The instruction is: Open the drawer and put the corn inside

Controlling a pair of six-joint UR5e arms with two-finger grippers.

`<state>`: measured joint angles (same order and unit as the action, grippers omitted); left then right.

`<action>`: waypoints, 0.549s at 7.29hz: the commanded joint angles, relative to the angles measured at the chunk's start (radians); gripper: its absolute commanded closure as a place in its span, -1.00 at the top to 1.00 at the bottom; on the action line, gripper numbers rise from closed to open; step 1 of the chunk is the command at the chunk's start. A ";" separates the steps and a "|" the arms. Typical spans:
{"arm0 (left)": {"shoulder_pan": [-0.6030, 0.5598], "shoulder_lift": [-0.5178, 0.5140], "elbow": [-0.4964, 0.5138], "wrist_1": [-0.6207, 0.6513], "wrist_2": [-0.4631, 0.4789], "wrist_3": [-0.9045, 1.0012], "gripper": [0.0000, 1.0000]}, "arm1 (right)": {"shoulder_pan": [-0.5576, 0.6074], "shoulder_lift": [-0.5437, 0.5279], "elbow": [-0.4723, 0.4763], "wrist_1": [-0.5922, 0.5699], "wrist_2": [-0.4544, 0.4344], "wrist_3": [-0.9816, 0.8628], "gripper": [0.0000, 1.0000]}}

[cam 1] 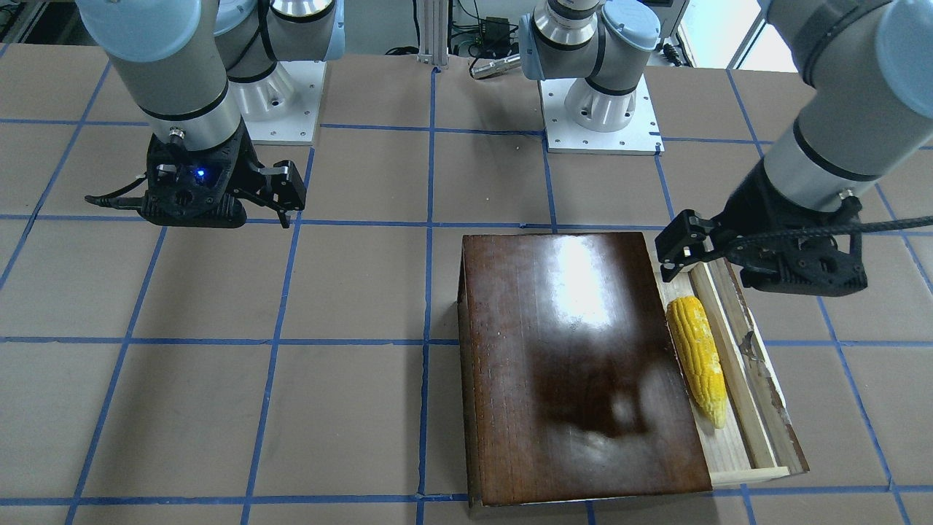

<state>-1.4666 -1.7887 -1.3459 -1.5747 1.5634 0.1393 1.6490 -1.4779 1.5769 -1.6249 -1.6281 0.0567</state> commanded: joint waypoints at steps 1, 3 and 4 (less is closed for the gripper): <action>-0.078 0.020 -0.051 -0.004 0.030 -0.113 1.00 | 0.000 -0.001 0.000 -0.001 0.001 0.000 1.00; -0.096 0.041 -0.081 -0.001 0.029 -0.116 1.00 | 0.000 0.001 0.000 -0.001 0.001 0.000 1.00; -0.101 0.067 -0.108 0.002 0.027 -0.115 1.00 | 0.000 -0.001 0.000 0.000 -0.001 0.000 1.00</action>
<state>-1.5581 -1.7466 -1.4244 -1.5738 1.5913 0.0256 1.6490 -1.4778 1.5769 -1.6253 -1.6278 0.0568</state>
